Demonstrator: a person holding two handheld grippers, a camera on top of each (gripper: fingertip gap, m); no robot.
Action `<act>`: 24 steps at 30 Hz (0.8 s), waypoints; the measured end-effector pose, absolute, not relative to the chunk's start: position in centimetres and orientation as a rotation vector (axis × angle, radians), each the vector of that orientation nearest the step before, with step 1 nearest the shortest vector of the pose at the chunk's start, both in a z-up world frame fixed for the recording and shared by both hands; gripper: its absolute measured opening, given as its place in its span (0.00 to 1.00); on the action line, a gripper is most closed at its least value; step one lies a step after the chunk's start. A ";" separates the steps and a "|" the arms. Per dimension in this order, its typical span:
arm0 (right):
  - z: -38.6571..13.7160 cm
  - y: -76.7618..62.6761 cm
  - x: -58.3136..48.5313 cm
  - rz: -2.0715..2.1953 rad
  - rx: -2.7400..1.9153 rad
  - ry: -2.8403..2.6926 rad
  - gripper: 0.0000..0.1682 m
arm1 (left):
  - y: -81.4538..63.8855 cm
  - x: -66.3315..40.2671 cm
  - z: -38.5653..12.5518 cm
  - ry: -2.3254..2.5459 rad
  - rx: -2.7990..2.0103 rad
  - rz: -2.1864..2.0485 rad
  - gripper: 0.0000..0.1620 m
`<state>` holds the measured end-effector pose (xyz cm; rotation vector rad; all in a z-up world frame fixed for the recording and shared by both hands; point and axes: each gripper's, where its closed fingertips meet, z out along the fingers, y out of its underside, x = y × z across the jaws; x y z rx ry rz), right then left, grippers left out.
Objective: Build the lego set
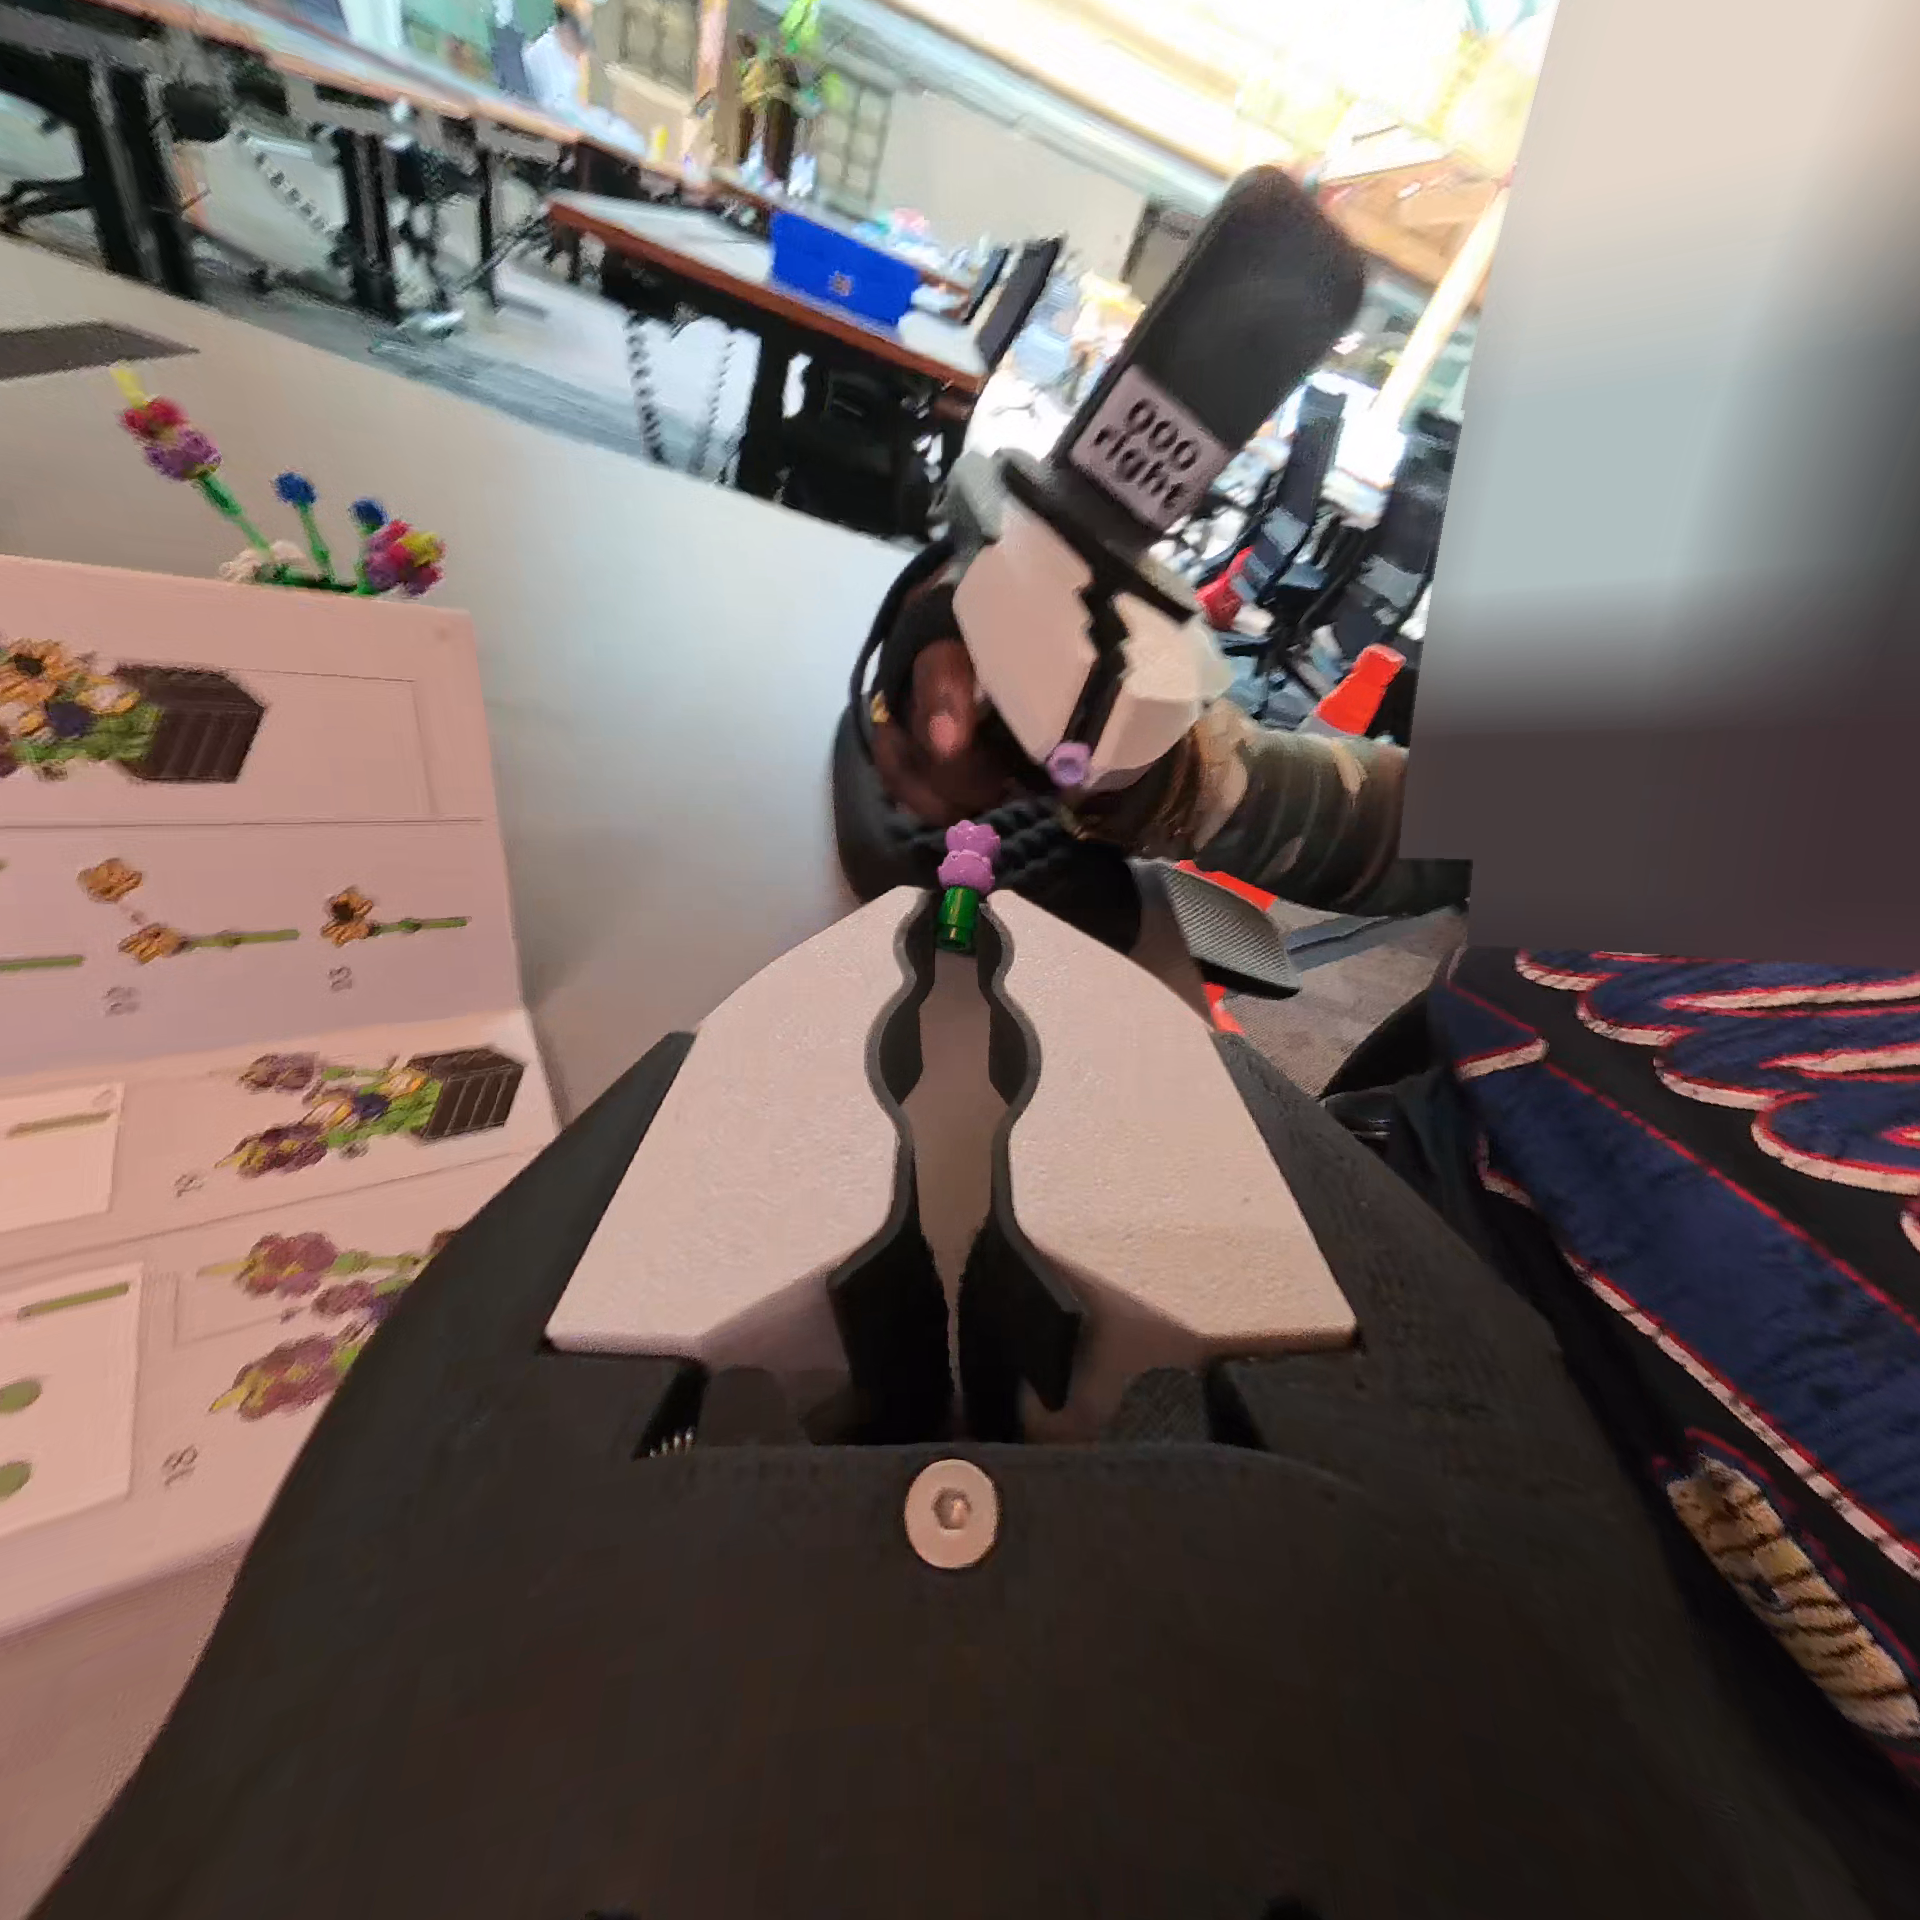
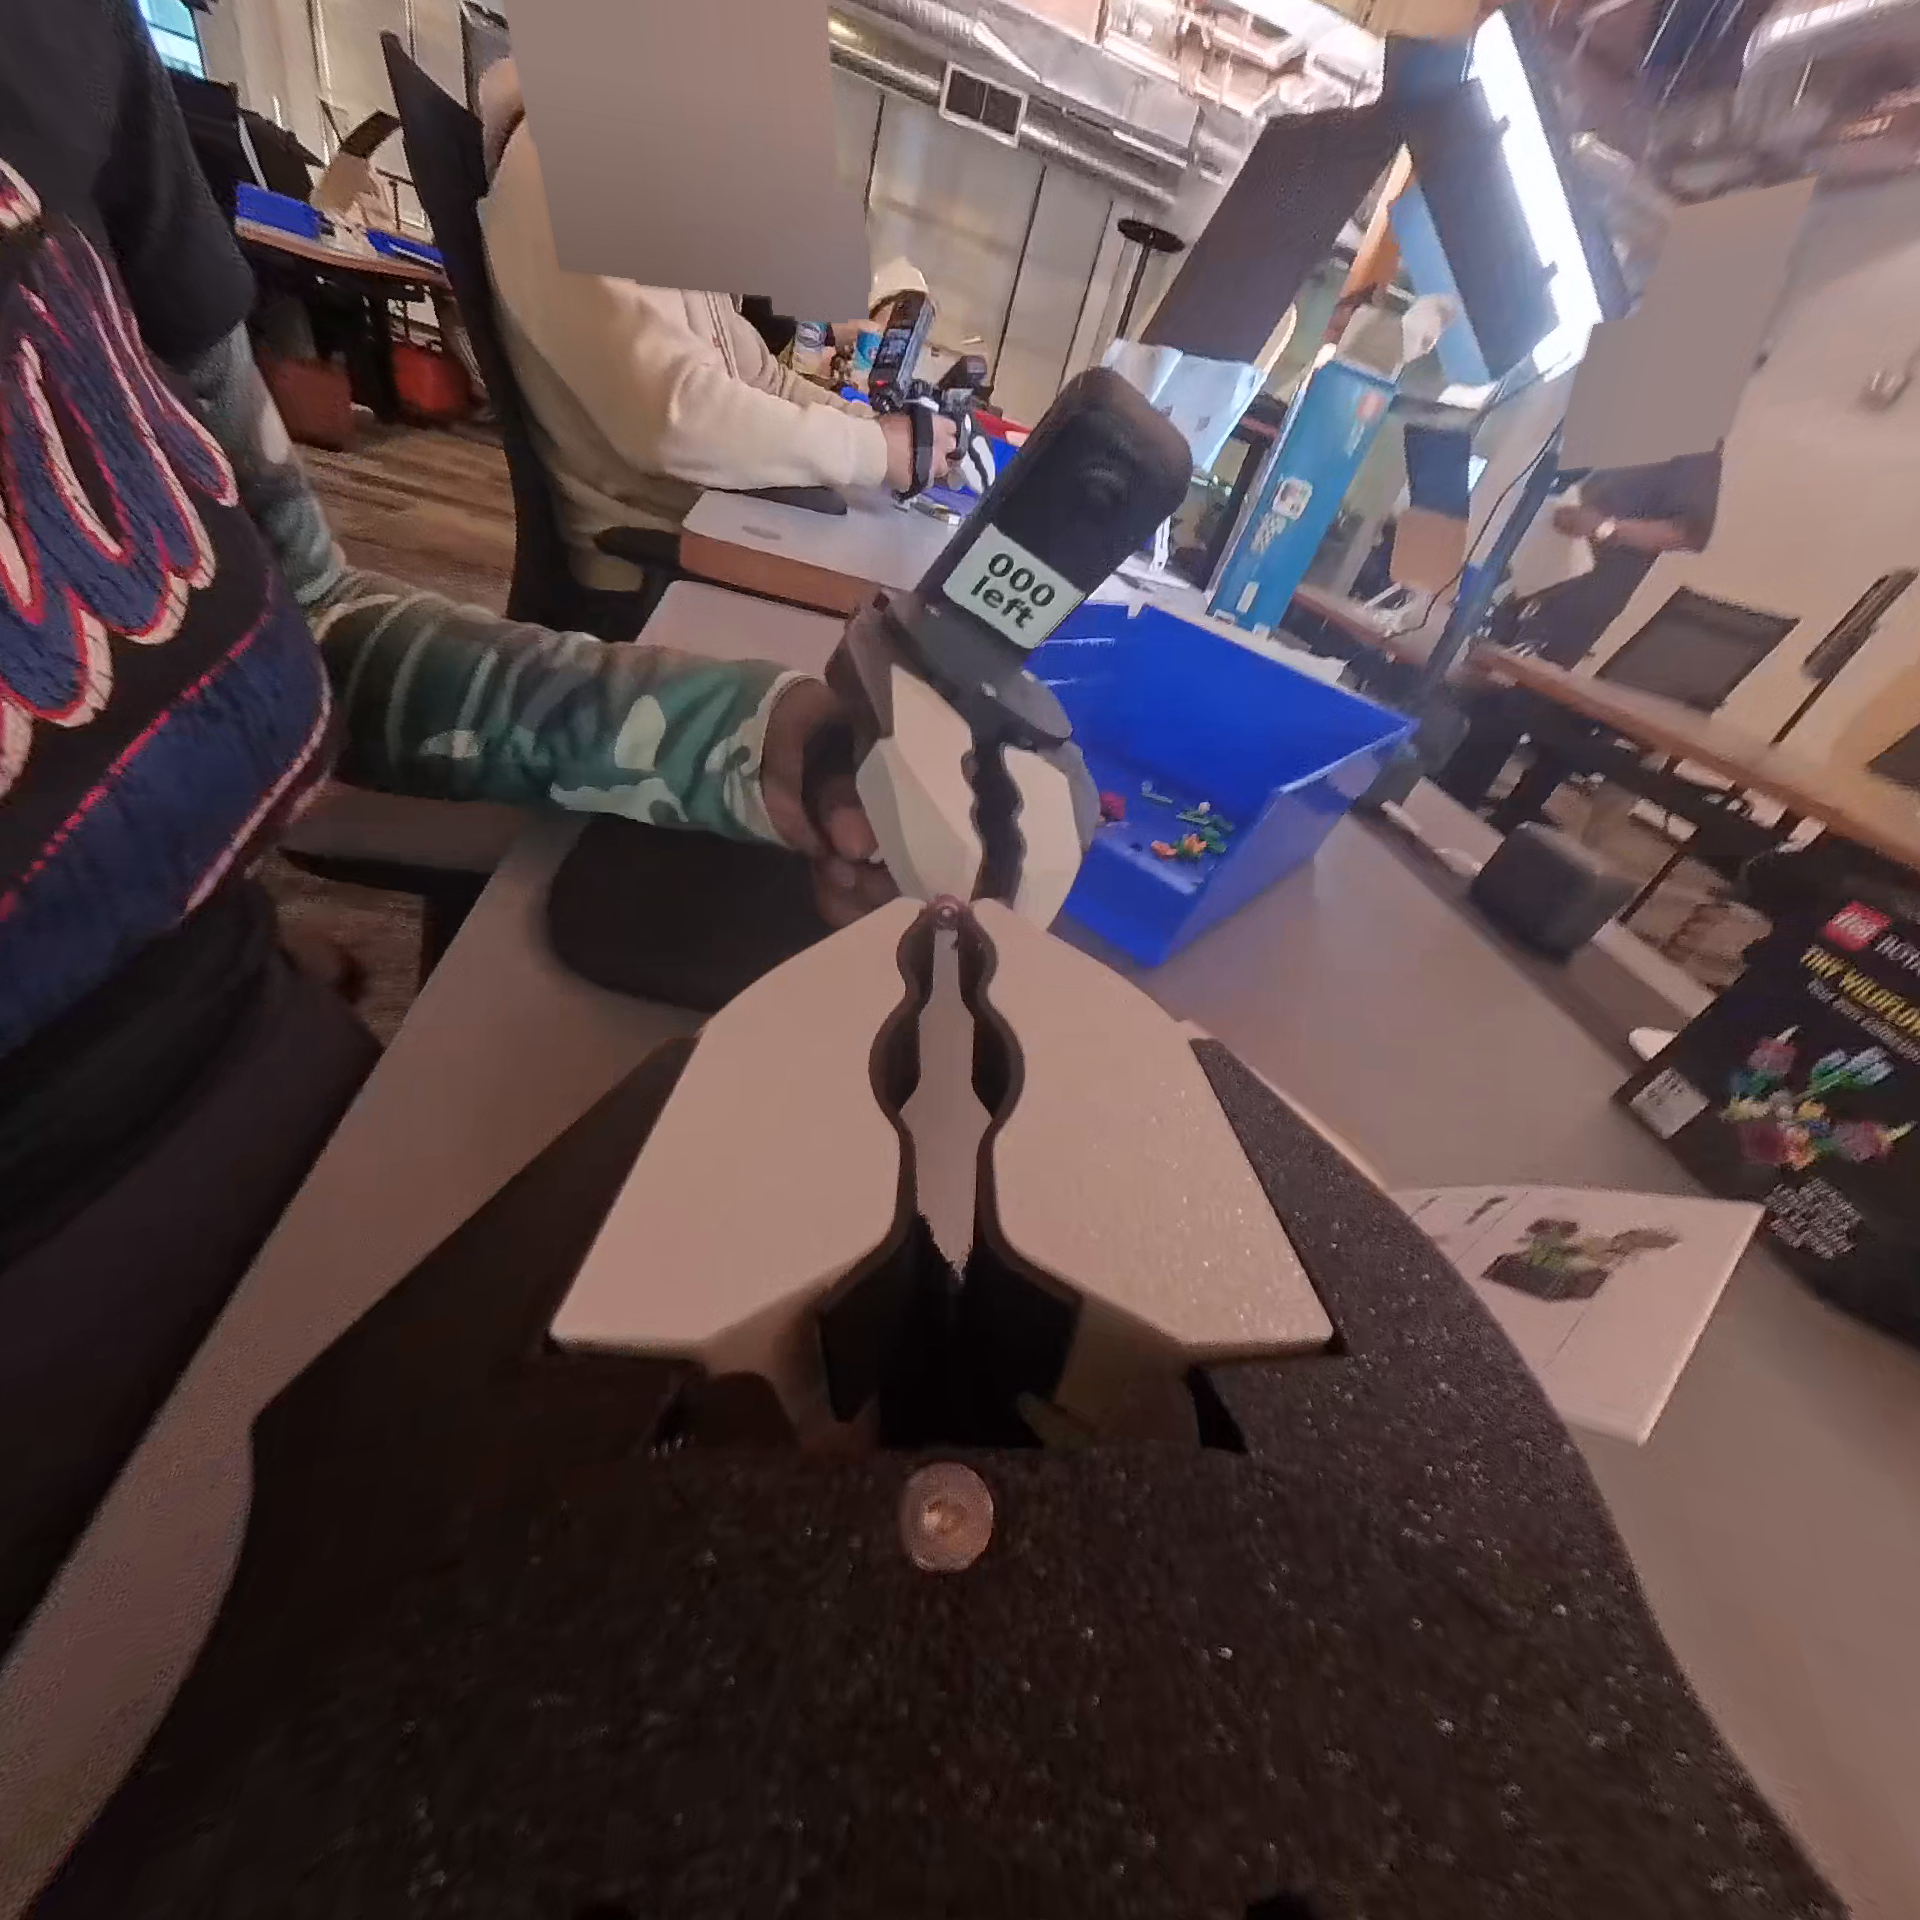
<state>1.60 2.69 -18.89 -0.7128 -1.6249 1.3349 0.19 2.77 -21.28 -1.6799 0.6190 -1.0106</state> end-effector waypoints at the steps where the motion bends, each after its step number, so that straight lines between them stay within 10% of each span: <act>1: -18.8 2.9 1.2 1.310 -0.698 -1.627 0.03 | 3.0 -0.2 -21.8 0.610 -1.723 -0.975 0.04; 24: -22.1 3.0 -0.7 1.421 -0.825 -1.773 0.03 | 2.6 -0.6 -23.5 0.695 -1.810 -0.869 0.05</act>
